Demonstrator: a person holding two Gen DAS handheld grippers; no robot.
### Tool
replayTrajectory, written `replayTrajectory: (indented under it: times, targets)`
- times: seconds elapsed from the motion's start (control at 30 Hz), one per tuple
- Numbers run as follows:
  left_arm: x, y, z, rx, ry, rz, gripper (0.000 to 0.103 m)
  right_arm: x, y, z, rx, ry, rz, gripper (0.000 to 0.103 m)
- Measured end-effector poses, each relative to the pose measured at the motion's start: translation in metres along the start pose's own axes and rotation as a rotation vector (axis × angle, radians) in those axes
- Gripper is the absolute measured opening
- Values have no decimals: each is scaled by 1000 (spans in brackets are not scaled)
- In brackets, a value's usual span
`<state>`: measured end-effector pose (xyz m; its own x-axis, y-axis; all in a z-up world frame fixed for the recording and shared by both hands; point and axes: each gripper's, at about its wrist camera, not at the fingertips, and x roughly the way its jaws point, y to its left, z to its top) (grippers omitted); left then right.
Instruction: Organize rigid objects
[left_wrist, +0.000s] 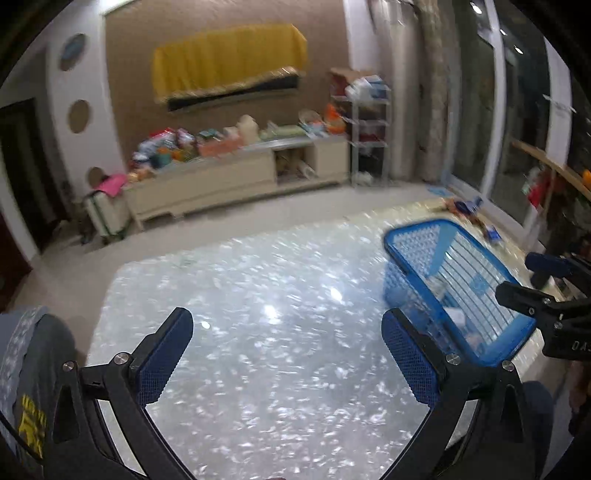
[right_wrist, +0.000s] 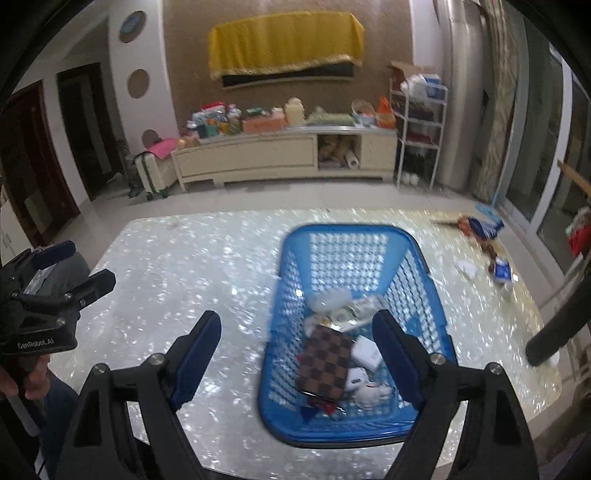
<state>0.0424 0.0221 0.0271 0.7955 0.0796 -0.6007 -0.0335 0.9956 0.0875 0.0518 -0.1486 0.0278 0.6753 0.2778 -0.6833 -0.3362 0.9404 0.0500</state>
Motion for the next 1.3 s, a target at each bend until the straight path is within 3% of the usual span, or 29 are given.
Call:
replayTrajectory:
  times: [0.17,0.37,0.83,1.3]
  targets:
    - [-37,15,-16,-60,-32,39,103,-16,23,-2,-26,-64,27,85]
    - [-71,26,-34,-136,-63,55,103,-33,45,-9,-68,-117,31,103]
    - [-112,22,-70,-174,-81,23,103,-60,61,-39,-141,-204,20,103]
    - [-126,27,-82,-188,-83,22,103,-71,76,-50,-139,-218,11,103]
